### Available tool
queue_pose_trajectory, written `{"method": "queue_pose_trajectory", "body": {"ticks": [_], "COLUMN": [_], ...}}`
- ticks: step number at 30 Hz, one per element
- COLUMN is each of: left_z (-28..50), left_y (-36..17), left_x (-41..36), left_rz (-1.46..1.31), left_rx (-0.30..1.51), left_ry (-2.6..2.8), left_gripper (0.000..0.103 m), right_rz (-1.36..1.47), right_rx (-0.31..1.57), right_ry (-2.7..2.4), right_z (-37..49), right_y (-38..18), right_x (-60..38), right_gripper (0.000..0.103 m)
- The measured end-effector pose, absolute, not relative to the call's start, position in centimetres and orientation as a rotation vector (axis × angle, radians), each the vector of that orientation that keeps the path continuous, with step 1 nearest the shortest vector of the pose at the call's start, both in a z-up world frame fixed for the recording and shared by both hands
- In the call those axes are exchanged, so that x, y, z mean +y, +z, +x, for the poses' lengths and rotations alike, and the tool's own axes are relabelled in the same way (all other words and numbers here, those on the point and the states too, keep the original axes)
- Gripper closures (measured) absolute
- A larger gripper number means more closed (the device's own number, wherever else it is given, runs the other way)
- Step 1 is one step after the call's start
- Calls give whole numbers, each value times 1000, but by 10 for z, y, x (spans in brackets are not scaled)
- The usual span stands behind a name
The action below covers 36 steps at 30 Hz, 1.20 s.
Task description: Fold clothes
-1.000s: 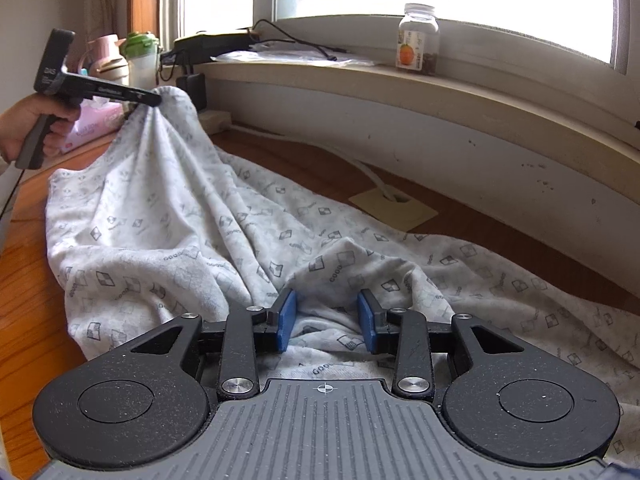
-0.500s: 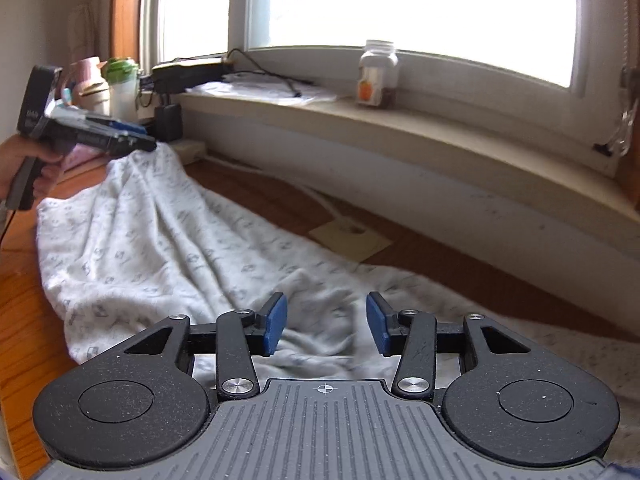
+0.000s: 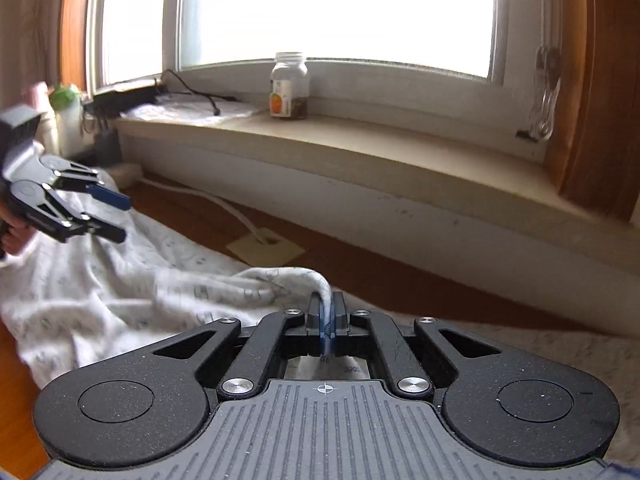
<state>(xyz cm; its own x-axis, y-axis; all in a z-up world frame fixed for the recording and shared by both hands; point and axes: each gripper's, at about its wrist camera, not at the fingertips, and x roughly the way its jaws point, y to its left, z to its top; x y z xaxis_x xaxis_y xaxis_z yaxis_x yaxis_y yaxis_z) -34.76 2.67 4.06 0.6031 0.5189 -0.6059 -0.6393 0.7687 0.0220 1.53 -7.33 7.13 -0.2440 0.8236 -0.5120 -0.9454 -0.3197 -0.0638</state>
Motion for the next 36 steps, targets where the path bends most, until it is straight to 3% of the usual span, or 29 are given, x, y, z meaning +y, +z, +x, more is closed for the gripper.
{"method": "queue_pose_trajectory", "body": {"ticks": [4,7,9,10,11,12,18,21,24,26,27,32,36], "left_z": [-339,-335,-336,-337,-338,-339,-363,-351,-343,-339,-335,-309,-302], "left_y": [32,26,25,26,28,30,64,53,42,41,41,37,26], "left_x": [31,34,37,37,36,35,33,44,49,48,47,43,49], "left_rz": [-216,-224,-234,-233,-227,-221,-239,-232,-231,-239,-233,-193,-255], "left_rx": [680,703,694,688,682,675,444,532,564,530,517,482,478], "left_ry": [643,623,614,613,617,621,747,834,901,894,881,834,776], "left_gripper": [31,38,48,67,93,102,101,94,71,40,35,27,26], "right_rz": [-676,-708,-712,-713,-715,-706,-519,-566,-619,-603,-598,-634,-649], "right_rx": [246,252,264,265,264,258,266,319,367,385,400,404,412], "right_ry": [1782,1777,1779,1780,1782,1784,1796,1779,1765,1766,1766,1701,1620], "right_z": [4,4,5,7,8,9,21,18,19,29,34,61,86], "right_y": [52,41,36,35,35,36,67,61,53,57,61,79,89], "right_x": [-71,-68,-65,-66,-68,-70,-77,-69,-67,-78,-86,-141,-194], "right_gripper": [99,99,99,99,99,99,98,86,81,75,73,70,65]}}
